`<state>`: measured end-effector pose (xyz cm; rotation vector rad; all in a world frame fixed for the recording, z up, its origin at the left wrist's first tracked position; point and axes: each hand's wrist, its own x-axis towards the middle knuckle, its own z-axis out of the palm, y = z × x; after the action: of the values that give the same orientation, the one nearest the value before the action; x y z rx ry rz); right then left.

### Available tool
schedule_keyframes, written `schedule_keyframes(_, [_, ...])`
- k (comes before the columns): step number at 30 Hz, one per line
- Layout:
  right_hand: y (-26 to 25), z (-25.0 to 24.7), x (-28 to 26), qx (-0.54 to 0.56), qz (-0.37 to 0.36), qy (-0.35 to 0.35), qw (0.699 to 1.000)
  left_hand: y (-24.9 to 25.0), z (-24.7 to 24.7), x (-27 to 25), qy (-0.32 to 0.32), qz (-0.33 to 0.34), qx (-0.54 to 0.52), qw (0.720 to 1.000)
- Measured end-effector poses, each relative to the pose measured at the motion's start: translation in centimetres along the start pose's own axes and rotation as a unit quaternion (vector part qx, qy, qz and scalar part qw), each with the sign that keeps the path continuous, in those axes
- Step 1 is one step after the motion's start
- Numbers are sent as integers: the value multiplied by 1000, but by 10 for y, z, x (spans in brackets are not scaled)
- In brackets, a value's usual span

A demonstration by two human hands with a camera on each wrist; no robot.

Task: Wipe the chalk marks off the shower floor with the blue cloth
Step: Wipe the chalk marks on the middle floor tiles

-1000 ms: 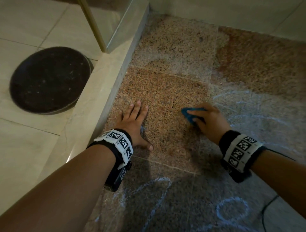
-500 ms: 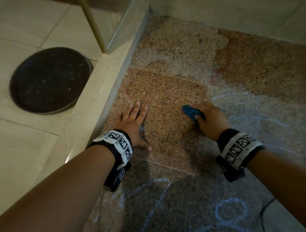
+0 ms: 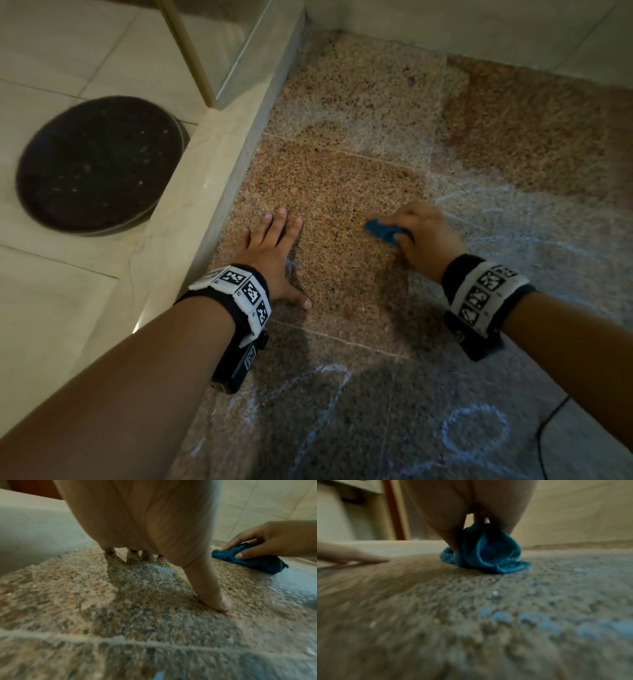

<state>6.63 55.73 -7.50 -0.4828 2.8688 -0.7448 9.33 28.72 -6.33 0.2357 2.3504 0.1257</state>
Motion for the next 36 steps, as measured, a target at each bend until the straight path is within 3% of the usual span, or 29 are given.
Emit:
schedule_keyframes(2, [14, -3, 4, -11, 93, 29, 995, 0, 0, 0, 0, 1, 0, 1000])
schedule_keyframes(4, [11, 2, -2, -39, 111, 16, 993, 0, -1, 0, 1, 2, 1, 1000])
schedule_keyframes(6, [-3, 10, -18, -47, 70, -21, 996, 0, 0, -1, 1, 2, 2, 1000])
schedule_keyframes(9, [-33, 15, -52, -27, -54, -72, 996, -1, 0, 0, 3, 2, 4, 1000])
schedule_keyframes(13, [-66, 19, -85, -118, -211, -165, 956, -1, 1, 0, 10, 4, 5, 1000])
schedule_keyframes(15, [-72, 18, -82, -93, -187, -247, 946, -3, 2, -1, 15, 6, 3, 1000])
schedule_keyframes(17, [-68, 16, -66, -84, -138, -282, 946, -7, 2, -1, 19, 11, 3, 1000])
schedule_keyframes(19, [-68, 11, -44, -69, -96, -249, 961, -11, 3, -1, 26, 13, -7, 1000])
schedule_keyframes(23, [-79, -3, 11, -13, -31, -110, 993, -24, 2, -8, 65, 7, -55, 996])
schedule_keyframes(28, [-112, -1, 49, -31, -117, -180, 976, -43, 0, -18, 164, 5, -120, 979])
schedule_keyframes(30, [-105, 2, 52, -41, -141, -156, 977, -42, -1, -23, 186, 8, -139, 973])
schedule_keyframes(33, [-78, 5, 43, 19, -59, -91, 994, -30, -4, -27, 214, 32, -153, 964])
schedule_keyframes(36, [-56, 9, 29, -24, 6, -61, 998, -12, -8, -19, 230, 94, -121, 961])
